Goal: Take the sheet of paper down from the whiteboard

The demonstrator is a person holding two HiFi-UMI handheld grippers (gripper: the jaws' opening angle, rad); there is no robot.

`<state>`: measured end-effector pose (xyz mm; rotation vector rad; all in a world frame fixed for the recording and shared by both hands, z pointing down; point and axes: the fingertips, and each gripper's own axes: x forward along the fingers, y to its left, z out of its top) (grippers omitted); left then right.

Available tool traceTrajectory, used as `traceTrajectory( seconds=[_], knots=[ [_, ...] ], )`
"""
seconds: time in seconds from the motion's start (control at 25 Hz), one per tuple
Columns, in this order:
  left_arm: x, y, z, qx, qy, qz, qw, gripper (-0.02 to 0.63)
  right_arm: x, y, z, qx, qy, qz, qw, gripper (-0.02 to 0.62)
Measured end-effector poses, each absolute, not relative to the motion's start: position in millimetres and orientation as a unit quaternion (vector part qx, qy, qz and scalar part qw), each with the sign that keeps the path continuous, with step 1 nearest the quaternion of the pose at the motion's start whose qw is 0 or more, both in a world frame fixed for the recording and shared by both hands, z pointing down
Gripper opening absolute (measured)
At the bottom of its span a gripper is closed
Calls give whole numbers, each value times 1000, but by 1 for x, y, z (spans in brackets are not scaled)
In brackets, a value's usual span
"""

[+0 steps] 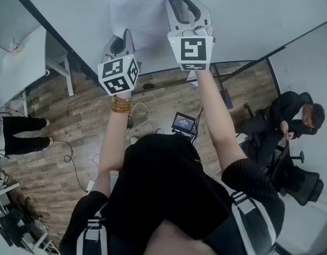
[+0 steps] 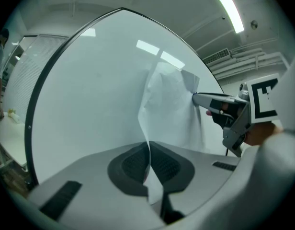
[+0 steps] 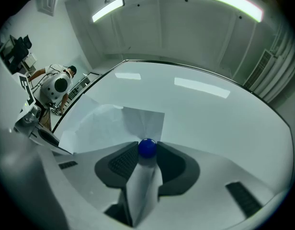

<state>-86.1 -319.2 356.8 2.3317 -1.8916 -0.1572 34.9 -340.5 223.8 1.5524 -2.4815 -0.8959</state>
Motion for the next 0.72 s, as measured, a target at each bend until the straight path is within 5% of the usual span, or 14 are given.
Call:
traceTrajectory(
  seconds=[0.72],
  knots=[
    [-87,-320,357,773,-627,-59,80,9,35,-341,225,502,-814,-290,45,118]
  ],
)
